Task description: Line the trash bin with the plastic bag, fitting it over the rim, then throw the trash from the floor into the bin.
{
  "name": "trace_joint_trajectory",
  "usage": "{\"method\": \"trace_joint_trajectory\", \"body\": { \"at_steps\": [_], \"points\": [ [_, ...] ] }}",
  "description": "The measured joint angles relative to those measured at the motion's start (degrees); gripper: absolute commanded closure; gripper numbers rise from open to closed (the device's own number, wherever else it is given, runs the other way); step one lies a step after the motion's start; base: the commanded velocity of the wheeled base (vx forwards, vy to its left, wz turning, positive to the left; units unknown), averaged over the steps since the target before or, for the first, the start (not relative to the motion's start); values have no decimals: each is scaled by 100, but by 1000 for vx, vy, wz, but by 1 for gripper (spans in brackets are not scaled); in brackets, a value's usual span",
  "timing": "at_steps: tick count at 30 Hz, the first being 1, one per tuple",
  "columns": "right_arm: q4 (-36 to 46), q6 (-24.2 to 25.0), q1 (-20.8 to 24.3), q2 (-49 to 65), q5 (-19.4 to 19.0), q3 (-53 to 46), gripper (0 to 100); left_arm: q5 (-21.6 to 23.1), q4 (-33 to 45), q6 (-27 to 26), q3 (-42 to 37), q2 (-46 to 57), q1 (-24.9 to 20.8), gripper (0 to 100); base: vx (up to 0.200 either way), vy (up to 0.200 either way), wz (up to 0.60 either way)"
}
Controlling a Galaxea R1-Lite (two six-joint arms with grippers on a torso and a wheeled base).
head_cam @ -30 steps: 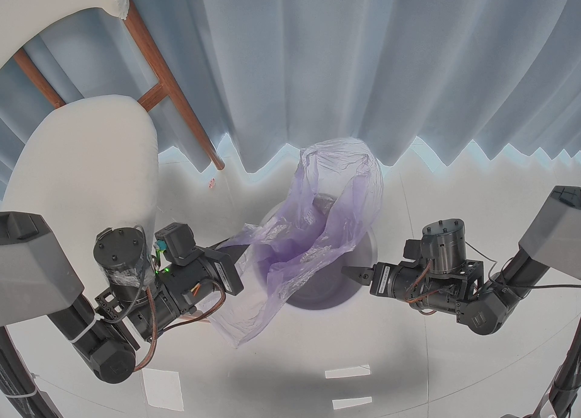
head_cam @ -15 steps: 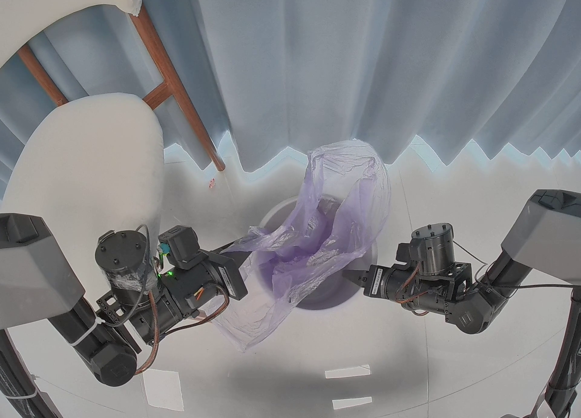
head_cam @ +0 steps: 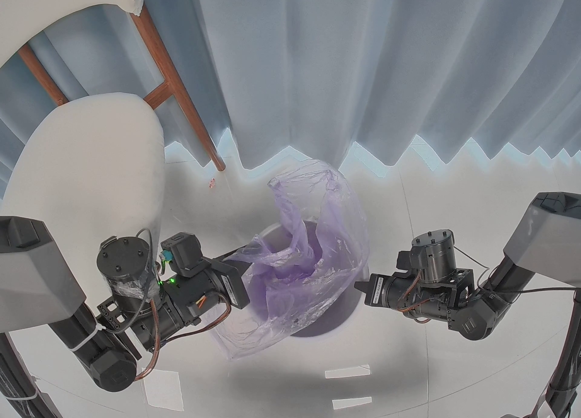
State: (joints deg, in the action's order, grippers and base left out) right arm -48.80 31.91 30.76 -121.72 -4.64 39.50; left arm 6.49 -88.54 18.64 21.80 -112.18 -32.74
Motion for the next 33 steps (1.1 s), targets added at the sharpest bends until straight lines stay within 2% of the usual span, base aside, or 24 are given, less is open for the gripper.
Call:
{"method": "trace_joint_trajectory", "body": {
  "at_steps": [7, 16, 33],
  "points": [
    [-96, 0, 85, 155, -11, -452, 100, -4, 7, -101, -260, 0, -195, 100, 0, 0, 0],
    [-143, 152, 236, 422, -15, -649, 100, -235, 5, -165, -11, -20, -468, 100, 0, 0, 0],
    [-151, 233, 334, 502, -33, -808, 100, -226, 5, -252, -173, -20, -579, 100, -200, 0, 0]
  ]
}}
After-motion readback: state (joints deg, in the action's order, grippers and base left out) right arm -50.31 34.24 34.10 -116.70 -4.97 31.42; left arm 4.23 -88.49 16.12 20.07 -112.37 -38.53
